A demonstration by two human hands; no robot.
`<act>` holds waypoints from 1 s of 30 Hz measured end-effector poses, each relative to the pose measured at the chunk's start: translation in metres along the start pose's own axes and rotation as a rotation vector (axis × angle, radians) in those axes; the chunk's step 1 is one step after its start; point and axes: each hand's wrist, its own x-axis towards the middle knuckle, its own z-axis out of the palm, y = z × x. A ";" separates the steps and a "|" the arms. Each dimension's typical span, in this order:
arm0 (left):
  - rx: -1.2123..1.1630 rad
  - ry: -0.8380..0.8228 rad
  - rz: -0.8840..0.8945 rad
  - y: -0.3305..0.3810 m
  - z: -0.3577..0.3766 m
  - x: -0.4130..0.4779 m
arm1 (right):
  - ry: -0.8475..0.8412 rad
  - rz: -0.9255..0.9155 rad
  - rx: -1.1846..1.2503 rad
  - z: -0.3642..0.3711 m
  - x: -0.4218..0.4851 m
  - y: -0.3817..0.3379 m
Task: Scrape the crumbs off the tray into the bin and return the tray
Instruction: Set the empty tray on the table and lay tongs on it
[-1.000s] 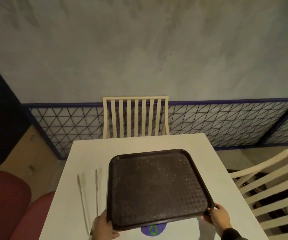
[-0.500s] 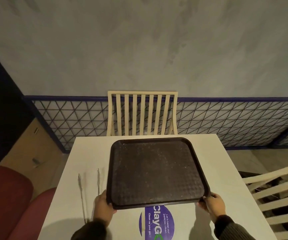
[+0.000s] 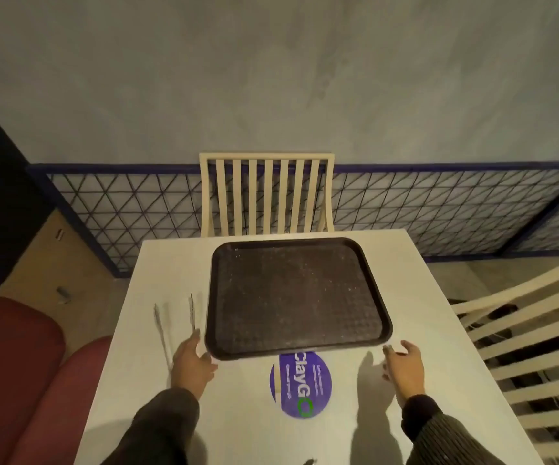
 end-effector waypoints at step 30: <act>0.225 0.189 0.075 -0.060 -0.046 -0.063 | -0.319 -0.001 -0.438 0.020 -0.223 0.082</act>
